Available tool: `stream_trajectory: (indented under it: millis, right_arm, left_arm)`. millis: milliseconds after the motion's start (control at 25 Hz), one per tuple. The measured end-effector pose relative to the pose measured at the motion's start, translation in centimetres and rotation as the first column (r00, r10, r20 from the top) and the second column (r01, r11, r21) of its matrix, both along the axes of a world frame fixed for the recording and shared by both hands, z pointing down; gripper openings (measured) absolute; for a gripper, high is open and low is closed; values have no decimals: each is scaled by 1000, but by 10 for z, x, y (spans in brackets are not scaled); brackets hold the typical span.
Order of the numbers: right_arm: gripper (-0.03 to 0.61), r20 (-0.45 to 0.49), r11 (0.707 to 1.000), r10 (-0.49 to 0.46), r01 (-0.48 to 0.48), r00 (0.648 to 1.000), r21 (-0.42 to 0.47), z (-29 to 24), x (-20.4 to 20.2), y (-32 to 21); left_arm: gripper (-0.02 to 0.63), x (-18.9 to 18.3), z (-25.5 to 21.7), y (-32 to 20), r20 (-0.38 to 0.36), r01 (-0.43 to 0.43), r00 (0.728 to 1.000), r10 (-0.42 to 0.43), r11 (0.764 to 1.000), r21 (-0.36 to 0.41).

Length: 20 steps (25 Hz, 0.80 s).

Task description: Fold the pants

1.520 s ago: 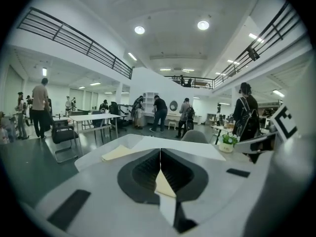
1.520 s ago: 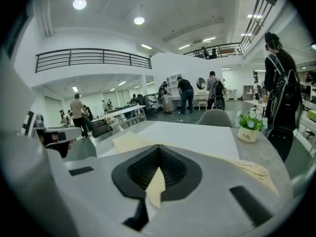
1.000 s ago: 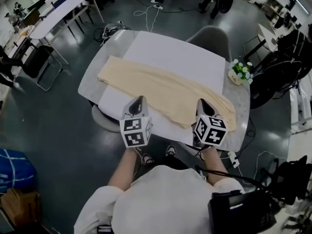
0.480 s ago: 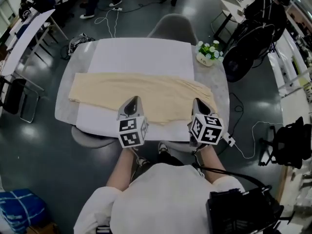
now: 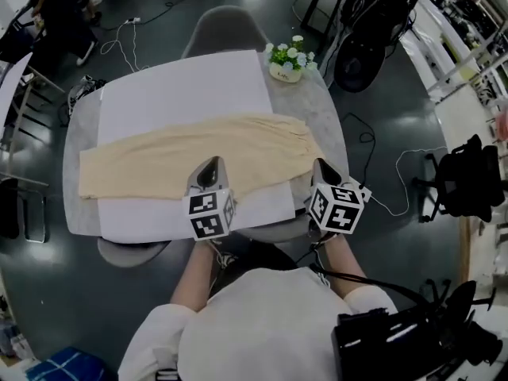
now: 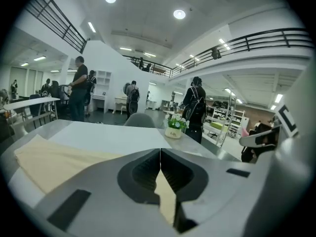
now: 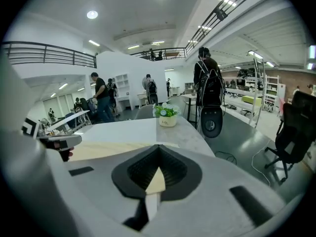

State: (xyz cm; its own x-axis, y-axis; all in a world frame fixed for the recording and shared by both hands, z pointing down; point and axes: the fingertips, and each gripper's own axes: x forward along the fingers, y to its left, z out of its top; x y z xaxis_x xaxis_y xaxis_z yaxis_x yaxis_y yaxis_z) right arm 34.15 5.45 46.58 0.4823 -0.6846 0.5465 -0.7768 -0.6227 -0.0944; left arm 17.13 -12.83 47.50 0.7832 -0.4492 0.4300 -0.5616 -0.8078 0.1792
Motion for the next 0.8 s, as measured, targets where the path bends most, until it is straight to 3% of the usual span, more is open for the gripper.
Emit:
stream_trajectory:
  millis: [280, 800]
  right_arm:
    - [-8, 59, 997, 61, -58, 996, -52, 50, 33, 23]
    - [-6, 116, 988, 60, -43, 991, -146, 115, 83, 23]
  left_arm:
    - [9, 29, 39, 7, 77, -39, 996, 40, 999, -13]
    - [9, 63, 99, 0, 163, -32, 986, 42, 998, -59]
